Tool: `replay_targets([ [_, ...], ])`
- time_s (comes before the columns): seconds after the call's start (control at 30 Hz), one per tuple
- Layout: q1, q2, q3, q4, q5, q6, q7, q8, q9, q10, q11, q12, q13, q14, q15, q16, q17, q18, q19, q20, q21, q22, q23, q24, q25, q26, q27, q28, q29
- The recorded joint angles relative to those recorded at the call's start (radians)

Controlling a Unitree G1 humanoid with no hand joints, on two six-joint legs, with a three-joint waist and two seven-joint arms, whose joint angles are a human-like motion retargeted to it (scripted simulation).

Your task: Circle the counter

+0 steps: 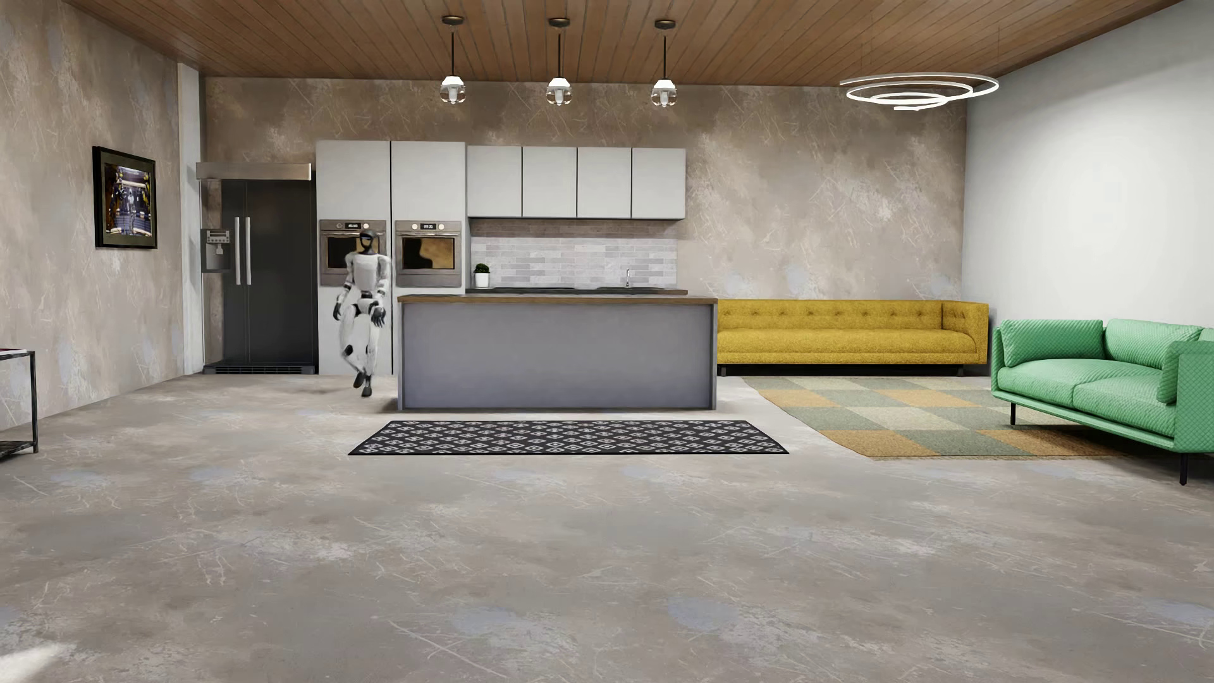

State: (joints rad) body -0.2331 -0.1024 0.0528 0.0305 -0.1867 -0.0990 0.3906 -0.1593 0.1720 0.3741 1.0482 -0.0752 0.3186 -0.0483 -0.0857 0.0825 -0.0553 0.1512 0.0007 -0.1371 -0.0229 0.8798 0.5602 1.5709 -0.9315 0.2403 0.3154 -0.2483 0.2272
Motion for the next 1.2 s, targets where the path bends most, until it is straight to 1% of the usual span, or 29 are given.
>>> replay_targets([
  [0.03, 0.035, -0.047, -0.005, -0.032, -0.034, -0.007, -0.025, -0.035, -0.006, -0.035, -0.050, -0.052, 0.010, -0.008, -0.062, 0.003, -0.007, -0.004, -0.040, -0.010, -0.010, -0.035, 0.015, 0.043, -0.006, -0.029, 0.002, 0.033, 0.008],
  [0.07, 0.077, -0.076, -0.012, -0.061, -0.072, -0.014, -0.051, -0.086, -0.011, -0.079, -0.147, -0.087, 0.019, -0.012, -0.091, -0.019, -0.011, -0.010, -0.053, 0.031, -0.022, -0.087, 0.026, 0.009, -0.007, -0.038, 0.004, 0.094, 0.004],
  [0.13, 0.148, -0.113, -0.029, -0.105, -0.090, -0.029, -0.106, -0.204, -0.017, -0.149, -0.441, -0.133, 0.026, -0.026, -0.090, -0.085, -0.014, -0.020, -0.109, 0.163, -0.037, -0.203, 0.042, -0.228, -0.012, -0.053, 0.004, 0.198, 0.001],
  [0.2, 0.197, -0.179, -0.042, -0.125, -0.010, -0.033, -0.156, -0.214, -0.012, -0.152, -0.663, -0.153, 0.026, -0.074, -0.010, -0.108, -0.008, -0.029, -0.035, 0.199, -0.051, -0.293, 0.041, -0.455, -0.002, -0.099, -0.004, 0.244, -0.008],
  [0.23, 0.222, -0.217, -0.044, -0.130, 0.035, -0.031, -0.170, -0.203, -0.010, -0.143, -0.717, -0.151, 0.024, -0.105, 0.055, -0.099, -0.007, -0.033, -0.009, 0.185, -0.044, -0.323, 0.039, -0.509, -0.006, -0.105, -0.011, 0.259, -0.009],
  [0.27, 0.252, -0.235, -0.039, -0.135, 0.041, -0.030, -0.167, -0.292, -0.010, -0.134, -0.736, -0.135, 0.017, -0.138, 0.086, -0.079, -0.007, -0.038, -0.021, 0.165, -0.035, -0.348, 0.035, -0.522, -0.013, -0.103, -0.016, 0.279, -0.009],
  [0.33, 0.313, -0.195, -0.028, -0.159, 0.003, -0.028, -0.147, -0.596, -0.019, -0.090, -0.711, -0.076, 0.007, -0.205, 0.021, -0.032, -0.007, -0.044, -0.056, 0.108, -0.027, -0.361, 0.018, -0.449, -0.017, -0.073, -0.016, 0.277, -0.011],
  [0.37, 0.348, -0.152, -0.030, -0.173, -0.002, -0.023, -0.139, -0.663, -0.028, -0.064, -0.703, -0.033, 0.008, -0.235, 0.001, -0.011, -0.002, -0.047, -0.181, 0.088, -0.033, -0.348, 0.005, -0.409, -0.011, -0.065, -0.017, 0.274, -0.020],
  [0.4, 0.382, -0.113, -0.034, -0.176, 0.007, -0.013, -0.142, -0.652, -0.039, -0.043, -0.712, 0.014, 0.008, -0.233, -0.030, 0.013, 0.016, -0.047, -0.235, 0.075, -0.045, -0.316, -0.004, -0.369, 0.007, -0.050, -0.022, 0.247, -0.038],
  [0.47, 0.376, -0.042, -0.039, -0.142, 0.004, 0.026, -0.118, -0.624, -0.051, 0.162, -0.666, 0.134, -0.018, -0.119, -0.091, 0.026, 0.047, -0.087, -0.213, 0.125, -0.065, -0.220, 0.035, -0.356, 0.040, 0.019, -0.007, 0.197, -0.059],
  [0.5, 0.307, -0.018, -0.043, -0.098, 0.014, 0.049, -0.109, -0.611, -0.055, 0.349, -0.649, 0.200, -0.030, -0.016, -0.114, 0.010, 0.063, -0.154, -0.190, 0.175, -0.068, -0.157, 0.055, -0.373, 0.039, 0.087, 0.014, 0.192, -0.067],
  [0.53, 0.218, 0.012, -0.048, -0.055, 0.031, 0.072, -0.124, -0.604, -0.059, 0.555, -0.656, 0.275, -0.056, 0.076, -0.130, 0.001, 0.078, -0.280, -0.165, 0.214, -0.066, -0.116, 0.089, -0.389, 0.020, 0.154, 0.012, 0.170, -0.074],
  [0.57, 0.122, 0.047, -0.053, -0.031, 0.044, 0.095, -0.154, -0.596, -0.062, 0.736, -0.668, 0.354, -0.074, 0.158, -0.141, -0.004, 0.086, -0.276, -0.136, 0.231, -0.056, -0.079, 0.108, -0.397, -0.001, 0.192, -0.008, 0.132, -0.085],
  [0.6, 0.037, 0.075, -0.058, 0.019, 0.051, 0.118, -0.158, -0.582, -0.063, 0.867, -0.676, 0.435, -0.089, 0.163, -0.150, 0.000, 0.091, -0.237, -0.107, 0.213, -0.056, -0.049, 0.116, -0.376, -0.001, 0.186, -0.028, 0.083, -0.099],
  [0.67, -0.098, 0.113, -0.048, 0.211, 0.054, 0.162, -0.105, -0.515, -0.054, 1.009, -0.685, 0.590, -0.116, 0.094, -0.166, -0.003, 0.093, -0.165, -0.050, 0.138, -0.062, -0.021, 0.120, -0.275, 0.015, 0.108, -0.060, 0.014, -0.117],
  [0.7, -0.144, 0.121, -0.033, 0.323, 0.056, 0.181, -0.067, -0.467, -0.046, 1.009, -0.680, 0.655, -0.126, 0.097, -0.176, -0.015, 0.095, -0.149, -0.024, 0.112, -0.066, -0.019, 0.116, -0.225, 0.019, 0.057, -0.066, -0.012, -0.127],
  [0.77, -0.224, 0.126, 0.005, 0.451, 0.049, 0.211, 0.002, -0.362, -0.028, 0.871, -0.672, 0.737, -0.133, 0.100, -0.195, -0.077, 0.098, -0.116, 0.027, 0.150, -0.072, -0.040, 0.091, -0.205, 0.028, -0.002, -0.071, -0.092, -0.140],
  [0.8, -0.256, 0.128, 0.020, 0.468, 0.041, 0.219, 0.027, -0.314, -0.019, 0.736, -0.679, 0.751, -0.133, 0.103, -0.200, -0.107, 0.095, -0.109, 0.054, 0.179, -0.071, -0.057, 0.078, -0.208, 0.034, -0.018, -0.077, -0.126, -0.141],
  [0.87, -0.282, 0.138, 0.037, 0.437, 0.025, 0.221, 0.032, -0.239, -0.003, 0.340, -0.713, 0.748, -0.135, 0.147, -0.203, -0.150, 0.084, -0.151, 0.107, 0.223, -0.064, -0.112, 0.074, -0.209, 0.040, -0.053, -0.079, -0.126, -0.134],
  [0.9, -0.269, 0.146, 0.039, 0.400, 0.019, 0.217, -0.004, -0.210, 0.002, 0.085, -0.733, 0.733, -0.136, 0.191, -0.206, -0.154, 0.075, -0.193, 0.135, 0.225, -0.056, -0.146, 0.084, -0.186, 0.037, -0.068, -0.071, -0.101, -0.128],
  [0.93, -0.265, 0.161, 0.039, 0.377, 0.016, 0.211, -0.076, -0.185, 0.008, -0.123, -0.756, 0.716, -0.137, 0.190, -0.210, -0.154, 0.064, -0.197, 0.162, 0.231, -0.046, -0.185, 0.101, -0.168, 0.032, -0.068, -0.062, -0.065, -0.122],
  [0.97, -0.274, 0.178, 0.033, 0.384, 0.016, 0.206, -0.092, -0.168, 0.015, -0.246, -0.774, 0.703, -0.137, 0.085, -0.214, -0.150, 0.054, -0.241, 0.190, 0.235, -0.040, -0.242, 0.129, -0.156, 0.024, -0.066, -0.044, -0.033, -0.123],
  [1.0, -0.287, 0.201, 0.024, 0.410, 0.009, 0.203, -0.039, -0.167, 0.022, -0.244, -0.777, 0.681, -0.127, 0.004, -0.225, -0.142, 0.044, -0.334, 0.224, 0.242, -0.045, -0.297, 0.153, -0.155, 0.020, -0.069, -0.028, -0.003, -0.126],
  [1.03, -0.289, 0.230, 0.017, 0.436, -0.002, 0.197, 0.029, -0.175, 0.028, -0.168, -0.773, 0.646, -0.107, 0.069, -0.238, -0.131, 0.036, -0.230, 0.245, 0.254, -0.064, -0.345, 0.172, -0.165, 0.026, -0.058, -0.011, 0.024, -0.133],
  [1.07, -0.299, 0.262, 0.017, 0.445, -0.016, 0.186, 0.053, -0.183, 0.034, -0.102, -0.781, 0.598, -0.076, 0.139, -0.232, -0.115, 0.018, -0.159, 0.247, 0.271, -0.093, -0.376, 0.181, -0.185, 0.036, -0.053, 0.007, 0.028, -0.136],
  [1.1, -0.310, 0.291, 0.021, 0.435, -0.040, 0.171, 0.019, -0.187, 0.040, -0.034, -0.766, 0.543, -0.045, 0.258, -0.214, -0.108, 0.007, -0.154, 0.247, 0.297, -0.108, -0.404, 0.193, -0.215, 0.035, -0.040, 0.037, 0.036, -0.138],
  [1.13, -0.325, 0.312, 0.026, 0.424, -0.081, 0.152, 0.000, -0.191, 0.046, 0.068, -0.714, 0.482, -0.009, 0.266, -0.170, -0.109, -0.002, -0.125, 0.248, 0.327, -0.116, -0.425, 0.200, -0.261, 0.028, -0.024, 0.044, 0.069, -0.136],
  [1.17, -0.334, 0.307, 0.028, 0.400, -0.145, 0.129, -0.007, -0.195, 0.052, 0.162, -0.624, 0.406, 0.026, 0.191, -0.092, -0.111, -0.007, -0.121, 0.265, 0.357, -0.121, -0.423, 0.199, -0.310, 0.020, -0.010, 0.046, 0.118, -0.140],
  [1.2, -0.317, 0.274, 0.027, 0.359, -0.207, 0.104, -0.003, -0.201, 0.058, 0.205, -0.500, 0.308, 0.059, 0.132, -0.020, -0.115, -0.006, -0.115, 0.129, 0.392, -0.121, -0.387, 0.188, -0.365, 0.016, 0.015, 0.014, 0.163, -0.154],
])
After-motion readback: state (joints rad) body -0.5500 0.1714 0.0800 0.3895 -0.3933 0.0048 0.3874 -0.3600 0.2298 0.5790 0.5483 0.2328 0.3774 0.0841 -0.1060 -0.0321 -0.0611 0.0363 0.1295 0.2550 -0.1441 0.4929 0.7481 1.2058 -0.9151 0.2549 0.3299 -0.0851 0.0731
